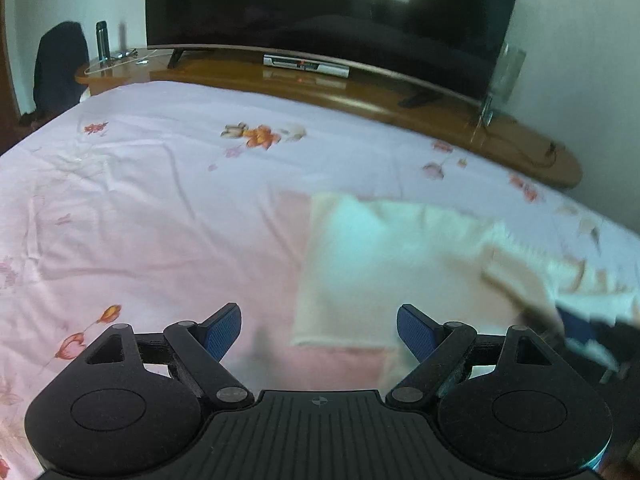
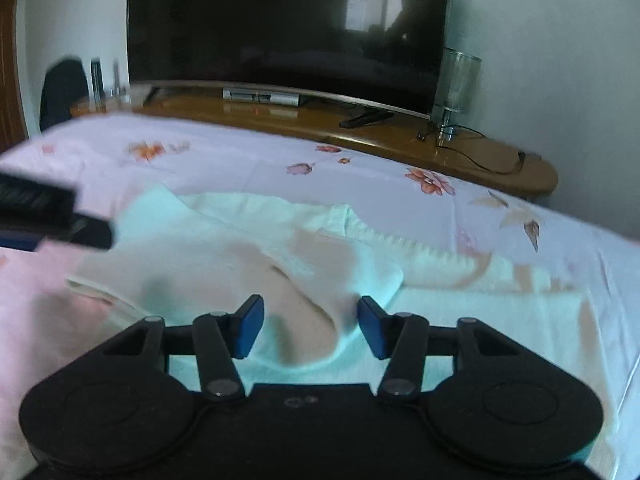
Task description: Fold small clothes
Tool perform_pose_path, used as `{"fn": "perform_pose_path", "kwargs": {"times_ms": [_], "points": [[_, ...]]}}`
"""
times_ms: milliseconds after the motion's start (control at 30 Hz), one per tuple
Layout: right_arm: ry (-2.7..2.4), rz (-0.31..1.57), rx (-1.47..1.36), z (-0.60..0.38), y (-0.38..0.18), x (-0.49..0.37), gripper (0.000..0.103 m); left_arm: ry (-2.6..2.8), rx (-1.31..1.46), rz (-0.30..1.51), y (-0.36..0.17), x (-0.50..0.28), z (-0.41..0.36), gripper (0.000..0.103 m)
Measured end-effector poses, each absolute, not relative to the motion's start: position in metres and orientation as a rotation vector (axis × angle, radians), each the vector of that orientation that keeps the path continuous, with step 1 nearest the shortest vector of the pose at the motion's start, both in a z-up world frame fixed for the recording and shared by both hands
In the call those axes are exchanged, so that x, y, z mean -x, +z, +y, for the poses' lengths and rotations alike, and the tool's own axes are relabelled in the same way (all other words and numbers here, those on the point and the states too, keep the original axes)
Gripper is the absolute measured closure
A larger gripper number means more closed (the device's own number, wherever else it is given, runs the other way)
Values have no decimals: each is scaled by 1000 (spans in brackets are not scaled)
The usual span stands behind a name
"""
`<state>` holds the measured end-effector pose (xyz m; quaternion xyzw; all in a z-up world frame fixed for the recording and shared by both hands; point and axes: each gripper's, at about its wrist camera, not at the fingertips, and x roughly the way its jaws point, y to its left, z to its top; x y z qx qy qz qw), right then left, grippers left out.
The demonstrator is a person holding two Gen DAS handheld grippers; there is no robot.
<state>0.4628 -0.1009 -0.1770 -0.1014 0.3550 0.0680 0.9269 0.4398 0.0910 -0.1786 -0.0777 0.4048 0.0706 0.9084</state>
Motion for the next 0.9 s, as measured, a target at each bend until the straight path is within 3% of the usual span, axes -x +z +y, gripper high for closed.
{"fn": "perform_pose_path", "kwargs": {"times_ms": [67,233,367,433,467,533,633,700,800,900], "points": [[133,705,161,-109,-172,-462,99,147,129,837,-180,-435,89,18],[37,668,-132,-177,-146,-443,99,119,107,846,-185,-433,82,18],[-61,751,-352,-238,-161,-424,99,101,91,862,-193,-432,72,18],[-84,775,-371,-250,-170,-419,94,98,80,866,-197,-432,68,18],[-84,785,-344,-248,-171,-419,81,99,68,865,-198,-432,66,18],[-98,749,-235,-239,-169,-417,67,98,46,862,-199,-431,62,18],[-116,722,-133,-229,-165,-420,63,105,43,872,-201,-432,61,18],[-103,706,-137,-227,-161,-424,68,114,61,880,-202,-434,62,18],[-123,655,-305,-250,-152,-418,92,125,78,888,-204,-436,63,18],[-181,703,-348,-273,-162,-415,97,125,82,888,-205,-436,64,18]]}}
